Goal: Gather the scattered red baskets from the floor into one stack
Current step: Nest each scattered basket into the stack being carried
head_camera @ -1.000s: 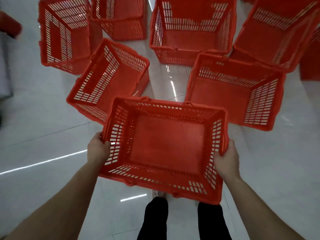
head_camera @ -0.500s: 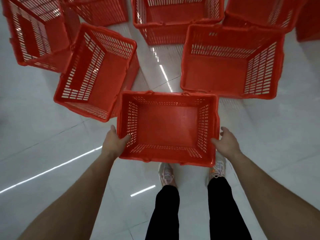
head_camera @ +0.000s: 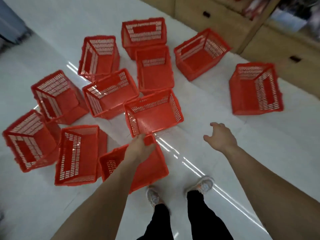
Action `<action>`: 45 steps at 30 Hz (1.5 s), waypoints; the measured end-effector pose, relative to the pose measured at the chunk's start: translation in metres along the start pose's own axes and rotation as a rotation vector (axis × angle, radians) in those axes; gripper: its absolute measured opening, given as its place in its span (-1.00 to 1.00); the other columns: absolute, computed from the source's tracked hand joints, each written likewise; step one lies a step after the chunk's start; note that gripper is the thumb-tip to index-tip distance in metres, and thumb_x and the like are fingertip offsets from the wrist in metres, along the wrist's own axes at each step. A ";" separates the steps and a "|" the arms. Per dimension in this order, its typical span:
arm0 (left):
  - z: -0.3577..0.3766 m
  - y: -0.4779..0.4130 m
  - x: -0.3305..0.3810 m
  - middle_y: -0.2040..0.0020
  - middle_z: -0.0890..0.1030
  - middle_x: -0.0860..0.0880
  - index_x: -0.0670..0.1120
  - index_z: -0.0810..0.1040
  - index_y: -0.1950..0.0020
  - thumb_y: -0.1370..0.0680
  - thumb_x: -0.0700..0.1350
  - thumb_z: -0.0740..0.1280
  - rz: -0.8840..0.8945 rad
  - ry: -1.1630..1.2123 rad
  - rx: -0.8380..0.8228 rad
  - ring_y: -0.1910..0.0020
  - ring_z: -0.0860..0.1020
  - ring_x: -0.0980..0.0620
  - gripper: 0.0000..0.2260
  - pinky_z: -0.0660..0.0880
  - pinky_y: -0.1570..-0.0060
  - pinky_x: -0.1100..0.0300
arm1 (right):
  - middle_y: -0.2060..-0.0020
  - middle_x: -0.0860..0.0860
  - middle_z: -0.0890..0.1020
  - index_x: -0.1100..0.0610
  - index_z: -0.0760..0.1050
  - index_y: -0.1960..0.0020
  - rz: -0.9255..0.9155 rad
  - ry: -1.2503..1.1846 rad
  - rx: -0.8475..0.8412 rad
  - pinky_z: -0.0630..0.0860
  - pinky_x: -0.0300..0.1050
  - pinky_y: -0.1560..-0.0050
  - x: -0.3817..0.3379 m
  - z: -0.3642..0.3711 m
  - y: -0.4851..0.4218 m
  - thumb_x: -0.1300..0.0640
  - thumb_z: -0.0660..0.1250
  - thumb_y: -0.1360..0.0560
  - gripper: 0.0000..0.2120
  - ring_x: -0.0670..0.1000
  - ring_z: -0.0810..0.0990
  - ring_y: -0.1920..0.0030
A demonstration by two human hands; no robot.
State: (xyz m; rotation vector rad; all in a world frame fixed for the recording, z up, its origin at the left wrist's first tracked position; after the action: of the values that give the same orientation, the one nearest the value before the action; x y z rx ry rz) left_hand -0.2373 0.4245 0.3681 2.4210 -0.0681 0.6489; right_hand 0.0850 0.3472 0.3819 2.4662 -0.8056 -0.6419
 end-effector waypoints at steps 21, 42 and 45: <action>0.107 -0.096 0.568 -0.45 0.39 -0.12 -0.07 0.31 -0.52 -0.49 0.18 0.35 0.481 -0.381 -0.149 -0.40 0.39 -0.14 -0.34 0.36 -0.34 -0.04 | -0.34 0.14 0.41 0.12 0.29 -0.46 0.541 -0.180 0.178 0.45 0.09 -0.18 0.351 -0.324 -0.028 -0.11 0.35 -0.47 -0.35 0.21 0.40 -0.32; 0.357 -0.503 0.700 -0.46 0.42 -0.12 -0.11 0.26 -0.54 -0.48 0.23 0.37 0.157 -0.368 -0.193 -0.36 0.46 -0.13 -0.26 0.43 -0.28 -0.03 | -0.36 0.11 0.46 0.08 0.28 -0.50 0.541 -0.472 -0.008 0.48 0.11 -0.23 0.562 -0.288 -0.508 -0.17 0.35 -0.48 -0.33 0.17 0.49 -0.30; 0.430 -0.550 0.653 -0.49 0.38 -0.15 -0.15 0.21 -0.56 -0.47 0.25 0.38 0.014 -0.252 -0.123 -0.39 0.42 -0.14 -0.19 0.41 -0.30 -0.08 | -0.34 0.11 0.47 0.08 0.28 -0.50 0.471 -0.452 -0.041 0.49 0.11 -0.21 0.593 -0.233 -0.587 -0.17 0.33 -0.51 -0.35 0.16 0.51 -0.28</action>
State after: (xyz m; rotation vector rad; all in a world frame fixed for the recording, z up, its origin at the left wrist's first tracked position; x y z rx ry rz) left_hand 0.6335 0.6847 0.0710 2.3711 -0.2223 0.3326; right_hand 0.8853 0.4587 0.0713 1.9997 -1.4656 -1.0263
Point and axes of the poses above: each hand's wrist, its own y-axis away from the middle knuckle, its own z-axis out of the palm, x = y × z, the point moved 4 cm from there along -y, towards the middle knuckle
